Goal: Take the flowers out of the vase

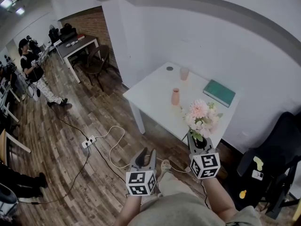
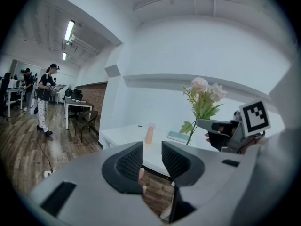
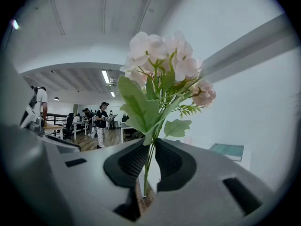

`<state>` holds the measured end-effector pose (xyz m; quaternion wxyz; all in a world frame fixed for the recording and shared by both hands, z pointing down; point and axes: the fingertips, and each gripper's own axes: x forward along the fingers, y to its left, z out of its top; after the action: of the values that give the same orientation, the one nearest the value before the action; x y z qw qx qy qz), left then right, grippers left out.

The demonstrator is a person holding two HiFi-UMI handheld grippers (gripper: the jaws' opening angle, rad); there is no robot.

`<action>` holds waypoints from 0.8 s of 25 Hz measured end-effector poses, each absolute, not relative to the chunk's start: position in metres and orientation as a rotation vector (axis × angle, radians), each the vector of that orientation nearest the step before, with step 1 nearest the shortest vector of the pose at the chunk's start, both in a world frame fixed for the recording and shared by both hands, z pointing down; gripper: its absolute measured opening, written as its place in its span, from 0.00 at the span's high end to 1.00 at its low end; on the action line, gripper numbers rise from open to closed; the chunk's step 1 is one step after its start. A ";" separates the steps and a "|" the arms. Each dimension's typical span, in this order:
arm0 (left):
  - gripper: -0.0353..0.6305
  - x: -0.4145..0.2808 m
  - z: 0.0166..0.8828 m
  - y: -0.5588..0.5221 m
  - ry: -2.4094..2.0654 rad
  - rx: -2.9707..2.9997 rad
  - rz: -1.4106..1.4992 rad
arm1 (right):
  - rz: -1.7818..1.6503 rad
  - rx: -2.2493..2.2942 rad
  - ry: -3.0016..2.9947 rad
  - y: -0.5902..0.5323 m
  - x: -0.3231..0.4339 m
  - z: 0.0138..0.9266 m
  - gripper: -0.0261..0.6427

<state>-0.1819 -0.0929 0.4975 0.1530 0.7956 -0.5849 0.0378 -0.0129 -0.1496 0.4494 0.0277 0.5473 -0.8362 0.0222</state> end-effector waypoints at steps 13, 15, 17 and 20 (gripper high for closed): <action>0.77 -0.176 0.495 -0.094 -1.669 2.298 0.107 | 0.067 1.688 -2.596 -0.143 -0.011 0.447 0.89; 0.77 -0.178 0.493 -0.096 -1.668 2.299 0.110 | 0.063 1.691 -2.596 -0.144 -0.012 0.444 0.89; 0.77 -0.178 0.493 -0.096 -1.668 2.299 0.113 | 0.060 1.694 -2.597 -0.145 -0.013 0.442 0.89; 0.77 -0.178 0.495 -0.096 -1.666 2.300 0.114 | 0.055 1.695 -2.603 -0.144 -0.013 0.442 0.89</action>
<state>-0.1776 -0.0961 0.4946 0.1493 0.8001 -0.5796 0.0397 -0.0129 -0.1445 0.4421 0.0174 0.5454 -0.8378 0.0177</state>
